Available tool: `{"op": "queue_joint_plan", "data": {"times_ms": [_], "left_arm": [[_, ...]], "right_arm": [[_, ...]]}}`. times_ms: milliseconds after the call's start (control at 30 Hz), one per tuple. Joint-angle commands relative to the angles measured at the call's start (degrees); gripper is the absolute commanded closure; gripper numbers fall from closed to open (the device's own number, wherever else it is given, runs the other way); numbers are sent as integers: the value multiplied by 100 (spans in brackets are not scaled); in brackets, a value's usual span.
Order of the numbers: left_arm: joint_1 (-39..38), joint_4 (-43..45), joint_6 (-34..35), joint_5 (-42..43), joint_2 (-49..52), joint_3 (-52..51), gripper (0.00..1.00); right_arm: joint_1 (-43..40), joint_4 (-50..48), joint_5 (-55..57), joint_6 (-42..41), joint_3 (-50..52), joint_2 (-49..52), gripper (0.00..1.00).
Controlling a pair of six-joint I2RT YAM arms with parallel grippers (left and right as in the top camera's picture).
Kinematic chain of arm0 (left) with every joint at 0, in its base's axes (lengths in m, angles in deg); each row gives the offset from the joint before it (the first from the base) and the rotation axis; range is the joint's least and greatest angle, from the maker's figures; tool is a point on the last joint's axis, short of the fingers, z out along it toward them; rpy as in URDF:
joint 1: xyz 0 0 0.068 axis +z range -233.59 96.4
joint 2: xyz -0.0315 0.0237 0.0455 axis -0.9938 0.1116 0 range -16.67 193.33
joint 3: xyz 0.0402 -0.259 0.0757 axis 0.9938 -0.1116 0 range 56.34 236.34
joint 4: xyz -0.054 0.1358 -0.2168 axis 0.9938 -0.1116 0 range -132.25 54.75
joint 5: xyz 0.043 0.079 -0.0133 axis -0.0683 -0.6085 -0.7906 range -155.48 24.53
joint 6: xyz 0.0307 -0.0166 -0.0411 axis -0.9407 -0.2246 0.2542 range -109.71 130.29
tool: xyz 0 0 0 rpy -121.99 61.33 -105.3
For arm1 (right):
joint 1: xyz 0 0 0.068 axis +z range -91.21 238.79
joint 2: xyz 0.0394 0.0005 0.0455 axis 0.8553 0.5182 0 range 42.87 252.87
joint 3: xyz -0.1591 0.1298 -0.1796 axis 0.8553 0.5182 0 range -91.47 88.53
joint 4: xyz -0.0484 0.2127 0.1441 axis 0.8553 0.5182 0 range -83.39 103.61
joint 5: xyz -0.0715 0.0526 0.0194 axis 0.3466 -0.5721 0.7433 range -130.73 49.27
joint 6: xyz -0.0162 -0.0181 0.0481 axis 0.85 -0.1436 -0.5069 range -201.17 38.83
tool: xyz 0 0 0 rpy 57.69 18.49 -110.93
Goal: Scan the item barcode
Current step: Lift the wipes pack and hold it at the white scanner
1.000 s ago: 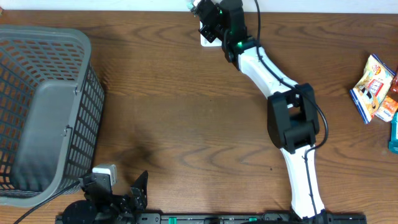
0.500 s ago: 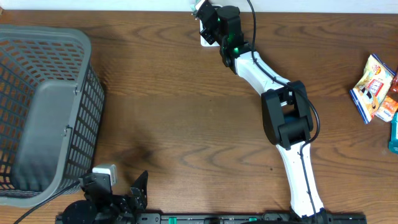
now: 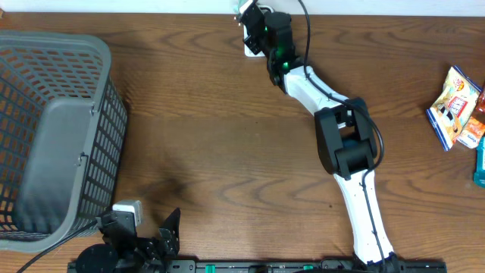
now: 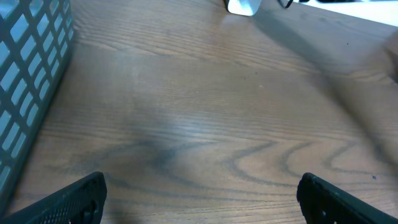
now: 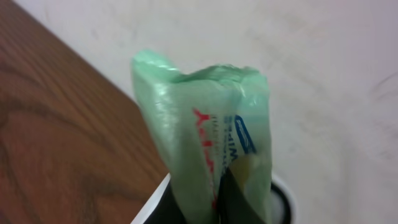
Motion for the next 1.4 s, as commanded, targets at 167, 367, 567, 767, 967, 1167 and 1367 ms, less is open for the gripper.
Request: {"op": "queue_joint_plan", "data": {"times_ms": [167,367,567,767,967,1167,1367], "left_arm": [[24,9,-11,7,2,28,2],[24,9,-11,7,2,28,2],[24,9,-11,7,2,28,2],[24,9,-11,7,2,28,2],[24,7,-11,9,2,28,2],[24,7,-11,7,2,28,2],[24,9,-11,9,2,28,2]], "right_arm": [[22,-70,286,-122,-223,177,99],[61,363,-188,-321,-461,177,99],[61,892,-120,660,-461,179,99],[133,879,-96,1510,-461,179,99],[251,981,48,2398,-461,179,99],[157,1294,26,2400,-461,177,99],[118,1600,208,2354,-461,109,99]]}}
